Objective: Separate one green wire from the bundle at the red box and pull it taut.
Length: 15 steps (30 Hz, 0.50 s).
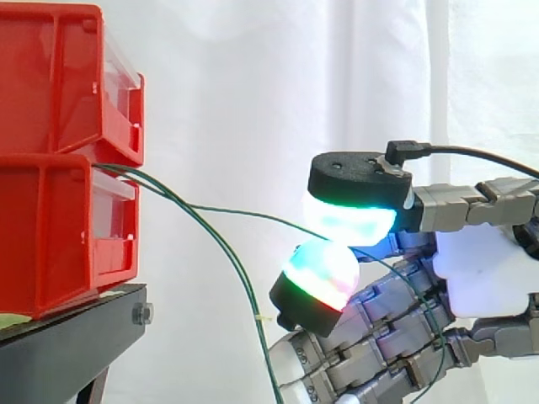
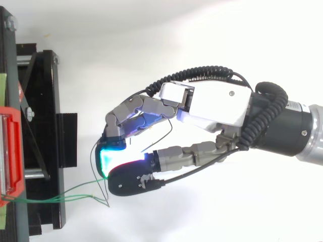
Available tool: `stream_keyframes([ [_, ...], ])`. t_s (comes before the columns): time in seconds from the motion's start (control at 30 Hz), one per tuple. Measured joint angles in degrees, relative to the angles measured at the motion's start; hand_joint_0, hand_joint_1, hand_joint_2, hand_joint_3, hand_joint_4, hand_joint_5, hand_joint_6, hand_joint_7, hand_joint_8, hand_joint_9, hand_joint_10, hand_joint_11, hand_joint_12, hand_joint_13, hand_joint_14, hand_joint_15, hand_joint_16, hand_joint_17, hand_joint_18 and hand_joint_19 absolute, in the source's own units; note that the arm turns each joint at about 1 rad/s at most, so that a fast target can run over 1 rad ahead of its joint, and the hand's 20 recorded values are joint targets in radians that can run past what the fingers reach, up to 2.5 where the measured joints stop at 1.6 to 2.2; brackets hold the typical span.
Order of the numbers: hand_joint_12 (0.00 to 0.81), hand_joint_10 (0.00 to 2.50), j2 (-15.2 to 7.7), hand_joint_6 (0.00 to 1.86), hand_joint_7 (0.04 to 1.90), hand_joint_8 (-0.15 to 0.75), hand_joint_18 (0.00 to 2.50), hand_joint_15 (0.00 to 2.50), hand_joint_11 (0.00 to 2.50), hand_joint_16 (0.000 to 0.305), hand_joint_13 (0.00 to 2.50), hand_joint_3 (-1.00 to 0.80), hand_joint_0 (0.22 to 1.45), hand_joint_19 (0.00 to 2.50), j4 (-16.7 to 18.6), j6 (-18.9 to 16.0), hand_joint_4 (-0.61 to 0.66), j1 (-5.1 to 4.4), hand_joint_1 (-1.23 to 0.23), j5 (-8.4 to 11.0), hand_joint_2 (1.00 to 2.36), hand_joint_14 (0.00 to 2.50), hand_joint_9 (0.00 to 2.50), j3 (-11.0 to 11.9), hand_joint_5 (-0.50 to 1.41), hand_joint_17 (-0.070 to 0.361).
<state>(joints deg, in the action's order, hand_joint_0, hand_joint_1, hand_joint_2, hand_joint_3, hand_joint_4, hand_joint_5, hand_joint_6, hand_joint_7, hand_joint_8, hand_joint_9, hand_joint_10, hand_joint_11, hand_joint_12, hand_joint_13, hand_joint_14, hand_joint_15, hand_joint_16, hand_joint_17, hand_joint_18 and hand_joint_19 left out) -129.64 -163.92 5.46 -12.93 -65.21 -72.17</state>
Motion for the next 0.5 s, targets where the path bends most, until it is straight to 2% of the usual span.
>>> stream_keyframes([
  [0.5, 0.329, 0.01, 0.00, 0.90, 1.22, 0.270, 0.71, 0.18, 0.24, 0.048, 0.66, -0.02, 0.63, 0.28, 0.00, 0.04, -0.13, -0.03, -0.78, 0.00, 1.01, 0.01, 0.75, -0.01, -0.15, 0.109],
])
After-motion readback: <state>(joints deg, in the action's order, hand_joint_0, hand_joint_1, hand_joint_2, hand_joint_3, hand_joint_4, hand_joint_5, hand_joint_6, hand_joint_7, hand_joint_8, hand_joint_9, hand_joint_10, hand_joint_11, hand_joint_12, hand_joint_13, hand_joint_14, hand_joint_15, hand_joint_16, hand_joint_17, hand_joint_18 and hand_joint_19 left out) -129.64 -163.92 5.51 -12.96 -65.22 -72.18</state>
